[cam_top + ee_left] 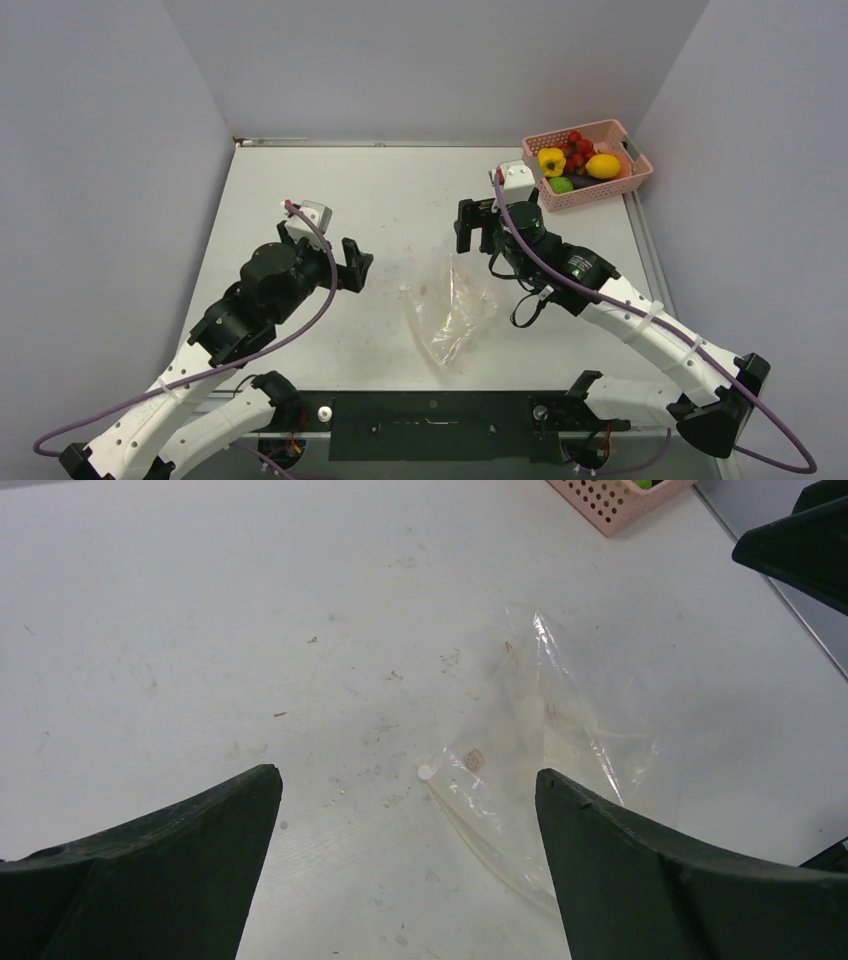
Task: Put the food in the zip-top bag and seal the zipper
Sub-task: Pick up the zipper food storage bag at the center of the board.
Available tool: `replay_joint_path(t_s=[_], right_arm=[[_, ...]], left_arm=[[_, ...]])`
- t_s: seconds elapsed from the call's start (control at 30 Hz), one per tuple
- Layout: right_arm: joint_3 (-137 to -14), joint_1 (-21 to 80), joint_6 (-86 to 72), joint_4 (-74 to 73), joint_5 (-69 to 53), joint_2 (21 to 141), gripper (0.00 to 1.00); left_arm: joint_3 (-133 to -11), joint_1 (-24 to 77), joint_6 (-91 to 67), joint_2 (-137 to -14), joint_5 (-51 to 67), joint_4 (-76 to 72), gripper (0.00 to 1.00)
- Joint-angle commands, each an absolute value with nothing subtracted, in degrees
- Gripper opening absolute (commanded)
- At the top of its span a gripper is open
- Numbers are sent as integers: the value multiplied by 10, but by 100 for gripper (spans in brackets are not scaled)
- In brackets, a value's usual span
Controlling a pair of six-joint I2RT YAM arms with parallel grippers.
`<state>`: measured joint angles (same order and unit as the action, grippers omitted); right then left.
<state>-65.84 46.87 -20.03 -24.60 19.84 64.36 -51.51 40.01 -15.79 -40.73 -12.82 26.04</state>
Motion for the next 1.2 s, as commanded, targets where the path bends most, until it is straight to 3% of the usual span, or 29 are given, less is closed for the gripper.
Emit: replay_joint_path(t_s=[0.0,0.2,0.63,1.17], right_arm=[[-664,470,-186,-245,163,635,90],[-641,469,-164,-210,89,610,90],[-645,485,-137,-238,51,620,90],[-702,631,-126,-336,200,752,91]], left_arm=[[-516,397,-151,-419,-133,264,96],[-507,393,-151,-409,-142,261,96],[-506,393,-149,-405,-146,261,96],[-504,389,-150,-394,-157,268,96]])
